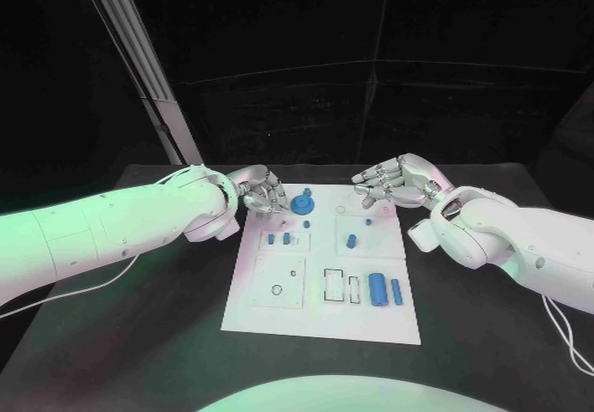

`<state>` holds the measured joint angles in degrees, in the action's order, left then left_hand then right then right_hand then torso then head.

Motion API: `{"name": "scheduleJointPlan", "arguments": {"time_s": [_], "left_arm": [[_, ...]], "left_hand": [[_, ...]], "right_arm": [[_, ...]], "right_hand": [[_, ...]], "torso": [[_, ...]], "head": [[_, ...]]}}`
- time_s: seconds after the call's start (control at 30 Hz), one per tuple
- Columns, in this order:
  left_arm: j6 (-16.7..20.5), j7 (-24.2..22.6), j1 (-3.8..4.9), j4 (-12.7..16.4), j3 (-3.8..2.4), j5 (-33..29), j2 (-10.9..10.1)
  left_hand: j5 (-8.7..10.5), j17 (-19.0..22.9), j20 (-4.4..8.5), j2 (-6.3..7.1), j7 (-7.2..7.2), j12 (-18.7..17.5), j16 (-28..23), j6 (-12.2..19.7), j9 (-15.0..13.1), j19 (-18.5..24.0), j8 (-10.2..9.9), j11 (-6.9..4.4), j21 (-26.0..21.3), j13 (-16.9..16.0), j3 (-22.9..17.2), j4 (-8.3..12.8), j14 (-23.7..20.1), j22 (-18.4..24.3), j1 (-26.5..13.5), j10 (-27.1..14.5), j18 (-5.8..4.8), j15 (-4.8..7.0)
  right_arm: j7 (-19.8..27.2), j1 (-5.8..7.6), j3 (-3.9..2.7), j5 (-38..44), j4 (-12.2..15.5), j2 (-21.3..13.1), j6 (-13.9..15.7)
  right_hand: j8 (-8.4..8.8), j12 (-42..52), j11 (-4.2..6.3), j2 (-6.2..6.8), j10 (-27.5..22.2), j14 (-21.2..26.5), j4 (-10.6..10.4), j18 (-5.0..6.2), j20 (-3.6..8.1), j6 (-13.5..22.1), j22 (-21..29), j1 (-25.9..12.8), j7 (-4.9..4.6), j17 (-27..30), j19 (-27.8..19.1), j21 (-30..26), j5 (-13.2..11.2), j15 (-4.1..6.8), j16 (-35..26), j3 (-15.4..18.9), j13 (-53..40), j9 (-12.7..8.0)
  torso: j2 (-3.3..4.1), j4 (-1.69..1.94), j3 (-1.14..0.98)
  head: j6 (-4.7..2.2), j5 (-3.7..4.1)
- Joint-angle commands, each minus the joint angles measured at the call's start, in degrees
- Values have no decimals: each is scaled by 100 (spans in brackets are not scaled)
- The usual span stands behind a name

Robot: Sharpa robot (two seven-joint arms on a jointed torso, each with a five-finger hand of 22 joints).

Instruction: Assemble the parts on the task board

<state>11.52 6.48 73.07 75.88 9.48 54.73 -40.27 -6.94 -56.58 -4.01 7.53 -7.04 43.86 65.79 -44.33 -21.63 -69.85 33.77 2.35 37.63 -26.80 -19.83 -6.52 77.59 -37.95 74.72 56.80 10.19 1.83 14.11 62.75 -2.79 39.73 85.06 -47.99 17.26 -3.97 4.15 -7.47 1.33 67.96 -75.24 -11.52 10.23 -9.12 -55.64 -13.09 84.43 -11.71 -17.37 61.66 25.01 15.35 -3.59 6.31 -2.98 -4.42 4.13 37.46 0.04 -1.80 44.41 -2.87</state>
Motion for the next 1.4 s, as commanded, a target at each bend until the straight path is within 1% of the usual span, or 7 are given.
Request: {"name": "scheduleJointPlan", "arguments": {"time_s": [0.03,0.17,0.37,0.53,0.6,0.87,1.4], "left_arm": [[615,-1231,10,-40,-2,179,121],[624,-1296,10,-139,59,856,313],[162,-1021,10,-349,131,1437,580],[-87,-919,10,-508,159,1666,750],[-164,-904,10,-580,164,1731,830],[-469,-822,7,-894,170,1869,1116],[-825,-781,-1,-1268,192,1894,1340]], "left_hand": [[-7,645,-54,82,-115,-564,-597,60,290,13,-418,138,-228,413,-220,223,-207,177,317,-193,26,-71],[-1,287,-111,275,-192,-1500,-259,-160,830,-340,-1118,250,-260,1230,-464,410,226,270,380,56,38,-145],[2,355,-160,360,-237,-1923,-276,-396,1059,-391,-1374,302,-317,1587,-417,463,228,318,278,-110,20,-201],[12,-15,-184,393,-238,-2073,112,-515,1202,-542,-1540,323,-257,1766,-227,479,417,297,164,-189,21,-223],[269,-146,-190,425,-229,-2104,248,-548,1248,-586,-1593,324,-236,1814,-31,444,467,287,54,-226,19,-225],[391,-800,-163,138,-193,-2099,873,-804,1401,-946,-1743,293,589,1967,428,510,698,-486,192,-156,-106,-198],[389,-883,-112,-136,-89,-2168,1026,-1149,1499,-1088,-1814,212,1082,2131,336,596,743,-968,359,135,-177,-130]], "right_arm": [[51,9,-3,-20,0,12,29],[62,9,-3,-20,-8,24,48],[68,9,-3,-20,-18,45,44],[69,9,-3,-20,-23,55,41],[70,9,-3,-20,-24,63,39],[72,9,-3,-20,-33,90,28],[71,9,-3,-20,-29,97,30]], "right_hand": [[15,38,5,-23,-27,8,-10,19,-36,34,7,-34,4,8,16,-34,41,-6,-24,-17,7,6],[13,40,8,-25,-30,7,-1,21,-34,31,10,-21,7,8,20,-39,44,-4,-29,-27,11,7],[12,41,8,-25,-31,7,2,21,-34,31,11,-18,7,8,21,-41,44,-3,-30,-28,12,8],[12,41,8,-25,-31,7,2,21,-34,31,11,-18,7,8,21,-41,44,-3,-30,-28,12,8],[12,41,8,-25,-31,7,2,21,-34,31,11,-18,7,8,21,-41,44,-3,-30,-28,12,8],[12,41,8,-25,-31,7,2,21,-34,31,11,-18,7,8,21,-41,44,-3,-30,-28,12,8],[13,43,7,-22,-34,6,8,21,-34,32,16,-13,7,8,25,-48,35,-3,-36,-32,17,8]], "torso": [[12,-15,11],[15,-27,15],[13,-25,21],[13,-21,14],[13,-26,11],[18,-36,14],[14,-21,11]], "head": [[-20,20],[-33,26],[-58,58],[-70,62],[-75,60],[-68,45],[-47,88]]}}
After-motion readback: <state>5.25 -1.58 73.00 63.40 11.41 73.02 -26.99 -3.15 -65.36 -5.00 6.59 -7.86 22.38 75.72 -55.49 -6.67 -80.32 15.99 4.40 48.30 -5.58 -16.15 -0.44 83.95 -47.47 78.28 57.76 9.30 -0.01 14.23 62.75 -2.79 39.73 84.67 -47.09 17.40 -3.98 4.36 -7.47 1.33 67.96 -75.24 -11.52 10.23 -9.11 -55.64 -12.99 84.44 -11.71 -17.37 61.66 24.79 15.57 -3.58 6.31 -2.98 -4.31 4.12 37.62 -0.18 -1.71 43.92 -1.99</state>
